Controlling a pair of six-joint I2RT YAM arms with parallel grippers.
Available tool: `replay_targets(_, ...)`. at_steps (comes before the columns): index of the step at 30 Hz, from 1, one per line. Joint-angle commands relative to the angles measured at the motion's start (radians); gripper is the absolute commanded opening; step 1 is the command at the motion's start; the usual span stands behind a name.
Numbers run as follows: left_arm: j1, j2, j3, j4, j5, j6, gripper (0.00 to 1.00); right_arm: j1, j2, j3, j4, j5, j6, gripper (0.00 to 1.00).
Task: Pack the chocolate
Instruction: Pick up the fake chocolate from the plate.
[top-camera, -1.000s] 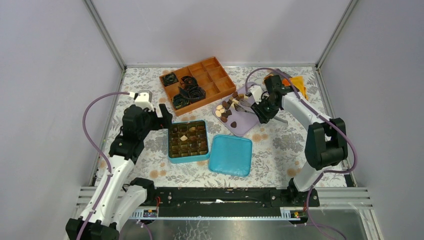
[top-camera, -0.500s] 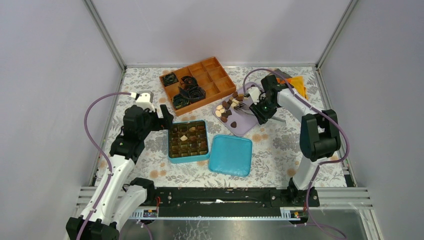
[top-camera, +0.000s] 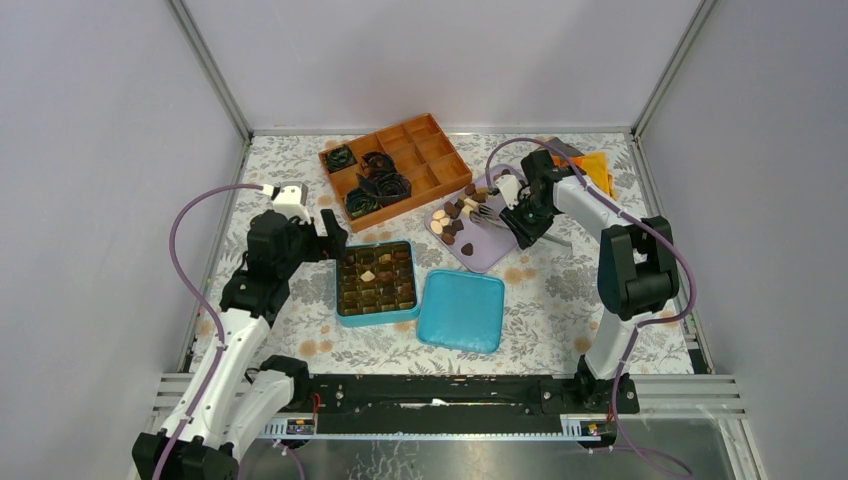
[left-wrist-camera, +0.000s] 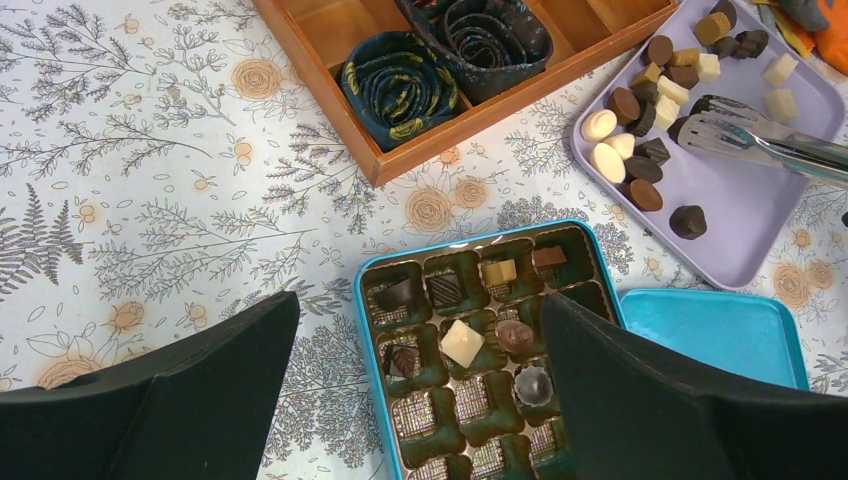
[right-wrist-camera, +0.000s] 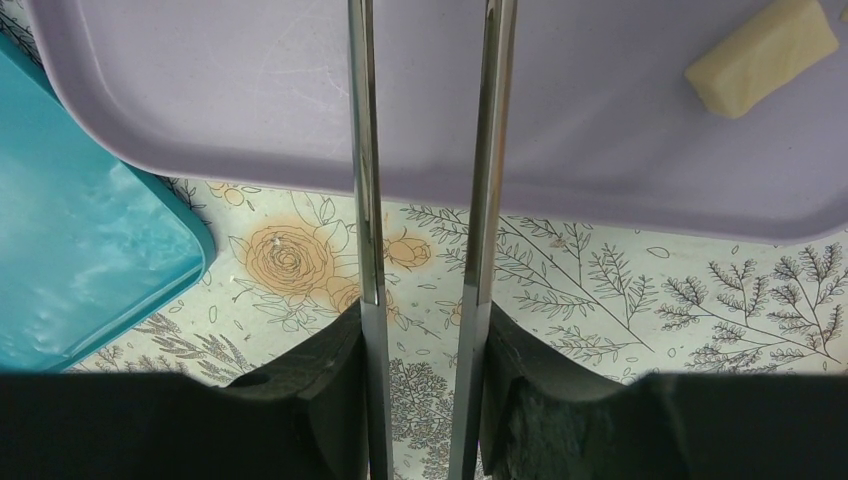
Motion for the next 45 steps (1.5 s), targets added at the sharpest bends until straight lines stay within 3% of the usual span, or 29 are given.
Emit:
replay_targets(1,-0.001,-0.001,-0.008,0.058,0.011,0.01,0.99,-0.003,-0.043,0.032,-0.009,0.003,0.0,0.18)
replay_targets(10,-0.001,0.002,-0.009,0.059,0.017,0.008,0.99,-0.005,-0.163,-0.033,0.008,-0.025,0.003,0.0)
replay_targets(25,0.0,0.045,-0.018,0.053,-0.001,-0.015,0.98,-0.004,-0.289,-0.085,0.016,-0.123,-0.005,0.0)
replay_targets(28,-0.001,0.085,-0.025,0.05,-0.017,-0.03,0.92,-0.003,-0.298,-0.089,0.016,-0.129,-0.005,0.0)
replay_targets(33,0.0,0.19,-0.01,0.018,-0.049,-0.059,0.7,-0.004,-0.305,-0.093,0.017,-0.139,-0.005,0.0)
replay_targets(36,-0.001,0.253,0.002,-0.003,-0.055,-0.07,0.62,-0.003,-0.309,-0.093,0.019,-0.144,-0.003,0.0)
replay_targets(45,0.0,0.413,0.046,-0.041,-0.063,-0.106,0.51,-0.004,-0.324,-0.101,0.026,-0.169,-0.002,0.0)
